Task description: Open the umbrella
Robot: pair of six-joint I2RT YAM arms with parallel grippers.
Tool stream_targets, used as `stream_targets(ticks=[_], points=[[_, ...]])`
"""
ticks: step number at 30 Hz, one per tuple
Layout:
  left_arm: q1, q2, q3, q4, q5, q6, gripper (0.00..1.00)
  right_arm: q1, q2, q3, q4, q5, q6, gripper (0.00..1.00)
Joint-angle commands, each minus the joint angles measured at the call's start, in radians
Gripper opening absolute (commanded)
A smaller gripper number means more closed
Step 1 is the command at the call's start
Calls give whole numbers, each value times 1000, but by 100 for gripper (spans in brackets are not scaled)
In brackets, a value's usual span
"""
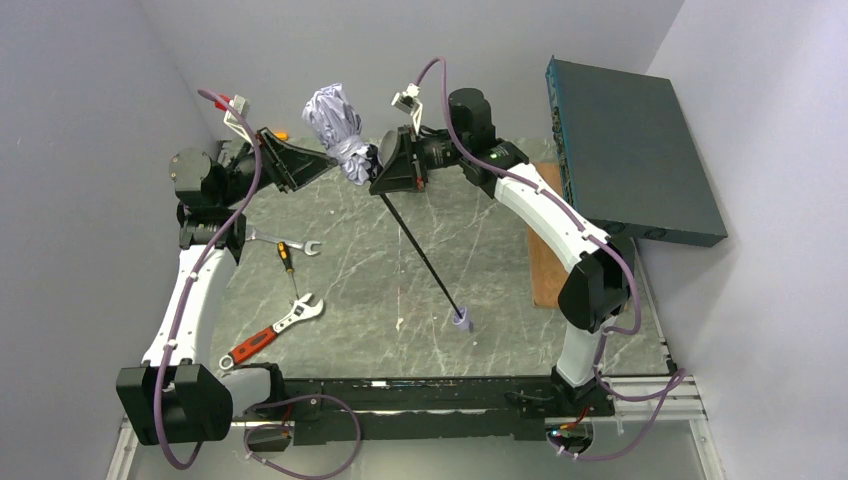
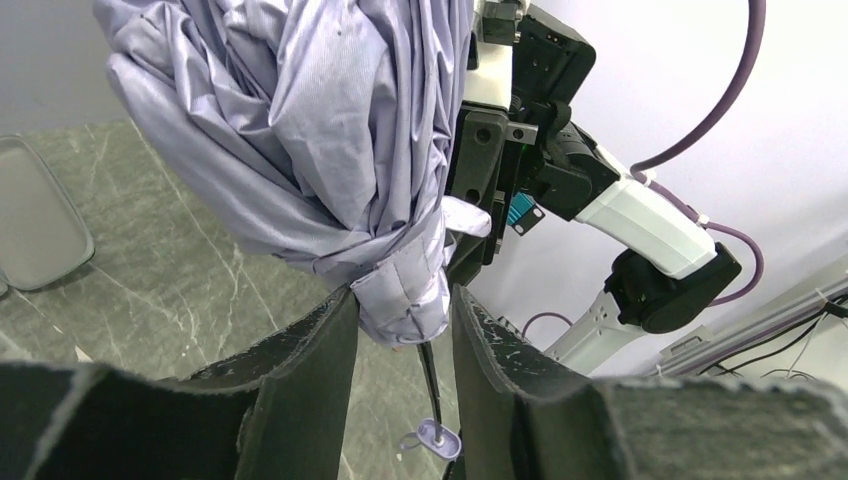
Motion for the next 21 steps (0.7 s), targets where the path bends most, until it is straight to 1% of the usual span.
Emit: stream_targets(ticks=[1,3,6,8,9,11,13,15,17,19,20,21], points=[[3,-23,38,10,-18,6,42,17,-58,7,41,-1,-48,0],[3,-22,38,8,-21,6,36,23,-60,11,27,8,-61,0],[3,-24,40,9,-20,1,21,33,-62,25,-36,58,-120,0],[2,-25,39,13,-20,-1,9,39,-63,36,-75,107,-152,0],[3,-27,37,12,-21,0,1,40,-64,38,-84,116,-165,0],[3,-28,32,17,-20,-1,0,40,-66,43,-105,157,-182,0],[3,-30,25,17,-17,5,0,40,-72,48,-133,235,-205,0],[2,-34,17,18,-12,18,0,46,-75,56,-177,381,-243,0],[-4,-44,21,61,-14,28,0,58,-72,75,-231,535,-322,0],[-40,-48,77,49,-20,77,0,70,-67,82,-260,613,-373,0],[-89,-42,113,19,-27,104,0,76,-63,84,-273,637,-410,0],[-119,-32,137,24,-26,112,0,89,-63,83,-284,653,-442,0]])
